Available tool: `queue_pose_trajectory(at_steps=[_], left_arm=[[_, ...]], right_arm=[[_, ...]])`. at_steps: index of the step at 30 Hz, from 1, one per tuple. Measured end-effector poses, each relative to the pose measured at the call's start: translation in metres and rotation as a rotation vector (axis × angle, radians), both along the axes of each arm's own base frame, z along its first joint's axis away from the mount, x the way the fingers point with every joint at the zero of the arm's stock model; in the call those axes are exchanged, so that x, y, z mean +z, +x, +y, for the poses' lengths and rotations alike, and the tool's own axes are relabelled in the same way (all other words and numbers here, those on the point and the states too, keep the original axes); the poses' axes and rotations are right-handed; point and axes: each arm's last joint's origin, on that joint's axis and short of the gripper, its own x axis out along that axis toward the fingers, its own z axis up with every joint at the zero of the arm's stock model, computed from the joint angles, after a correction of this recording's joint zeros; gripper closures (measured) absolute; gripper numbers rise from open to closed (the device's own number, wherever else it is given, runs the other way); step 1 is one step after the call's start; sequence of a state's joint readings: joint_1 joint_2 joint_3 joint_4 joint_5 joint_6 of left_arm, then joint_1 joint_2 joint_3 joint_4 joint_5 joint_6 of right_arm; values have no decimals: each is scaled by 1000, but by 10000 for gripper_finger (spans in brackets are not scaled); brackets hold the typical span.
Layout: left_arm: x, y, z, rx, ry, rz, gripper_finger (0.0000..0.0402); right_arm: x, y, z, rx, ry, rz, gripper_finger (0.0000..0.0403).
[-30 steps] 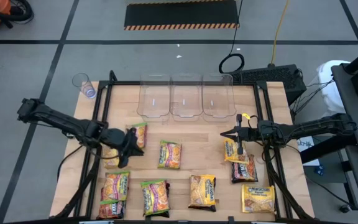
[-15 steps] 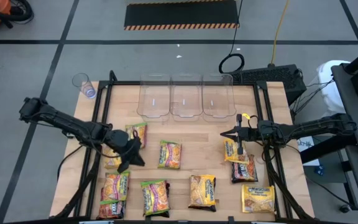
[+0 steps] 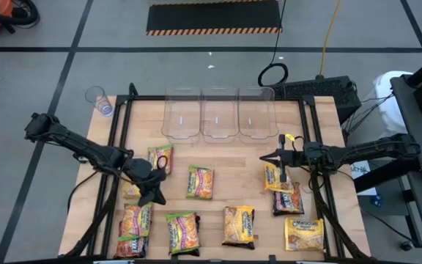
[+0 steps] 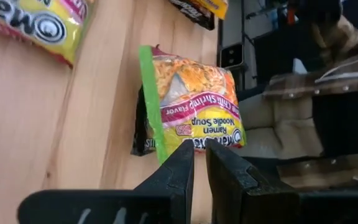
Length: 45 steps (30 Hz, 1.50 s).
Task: Sort Maruchan noodles
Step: Put the green noodle pack into the center transparent bin
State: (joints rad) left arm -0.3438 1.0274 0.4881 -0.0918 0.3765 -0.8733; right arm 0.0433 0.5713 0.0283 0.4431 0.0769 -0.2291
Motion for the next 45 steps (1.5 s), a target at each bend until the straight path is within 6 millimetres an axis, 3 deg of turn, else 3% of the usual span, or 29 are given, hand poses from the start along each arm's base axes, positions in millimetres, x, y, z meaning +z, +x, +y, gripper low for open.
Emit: queue_pose_trajectory(at_steps=[27, 45], left_arm=[[-45, 29, -13, 68, -183, 324, 355], [-61, 35, -15, 94, -170, 374, 355]], right_arm=[[0, 0, 0, 0, 0, 1, 403], [0, 0, 0, 0, 0, -1, 403]])
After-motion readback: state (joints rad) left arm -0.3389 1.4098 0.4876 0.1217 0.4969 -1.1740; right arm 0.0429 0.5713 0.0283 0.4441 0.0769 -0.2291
